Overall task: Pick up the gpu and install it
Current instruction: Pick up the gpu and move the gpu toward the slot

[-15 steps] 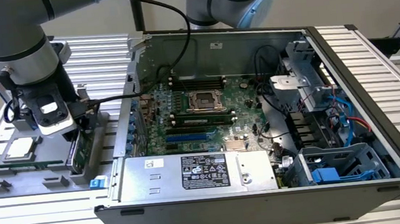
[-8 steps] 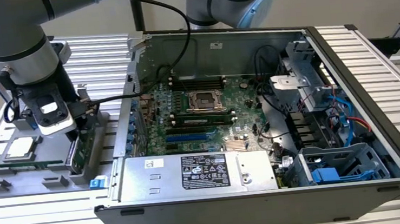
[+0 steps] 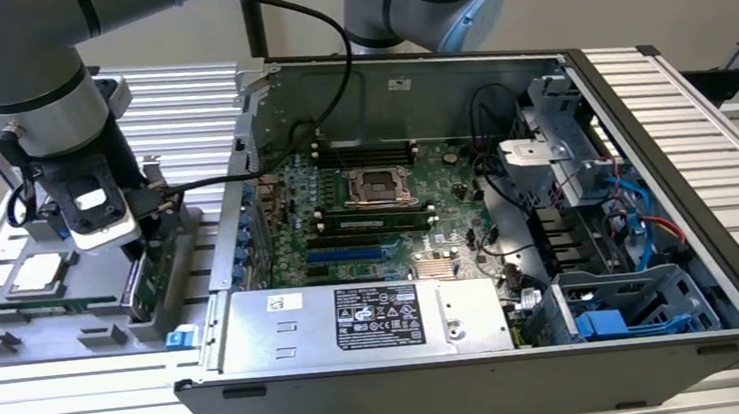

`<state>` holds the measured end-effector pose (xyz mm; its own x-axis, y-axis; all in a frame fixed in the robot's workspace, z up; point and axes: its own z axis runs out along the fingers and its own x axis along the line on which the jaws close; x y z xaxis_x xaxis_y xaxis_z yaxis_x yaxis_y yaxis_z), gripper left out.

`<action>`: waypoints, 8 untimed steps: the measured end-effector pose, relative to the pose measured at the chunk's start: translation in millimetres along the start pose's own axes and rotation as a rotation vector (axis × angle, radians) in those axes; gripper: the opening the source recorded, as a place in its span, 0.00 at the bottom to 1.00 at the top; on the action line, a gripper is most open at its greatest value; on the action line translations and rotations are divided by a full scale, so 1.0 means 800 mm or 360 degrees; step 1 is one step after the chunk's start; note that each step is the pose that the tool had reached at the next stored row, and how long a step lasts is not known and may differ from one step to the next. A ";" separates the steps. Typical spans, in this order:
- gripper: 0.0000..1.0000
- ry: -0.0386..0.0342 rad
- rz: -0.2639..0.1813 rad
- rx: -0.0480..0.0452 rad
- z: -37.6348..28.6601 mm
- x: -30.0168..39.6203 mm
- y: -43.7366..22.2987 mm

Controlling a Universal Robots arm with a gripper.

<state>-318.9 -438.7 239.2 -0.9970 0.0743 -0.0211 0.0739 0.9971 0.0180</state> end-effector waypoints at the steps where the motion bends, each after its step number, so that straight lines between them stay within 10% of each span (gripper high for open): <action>1: 0.00 0.0000 0.0000 0.0000 0.0000 0.0000 0.0000; 8: 0.00 0.0000 0.0000 0.0000 0.0001 0.0000 0.0000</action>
<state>-319.0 -438.7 239.1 -0.9970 0.0742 -0.0210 0.0739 0.9971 0.0179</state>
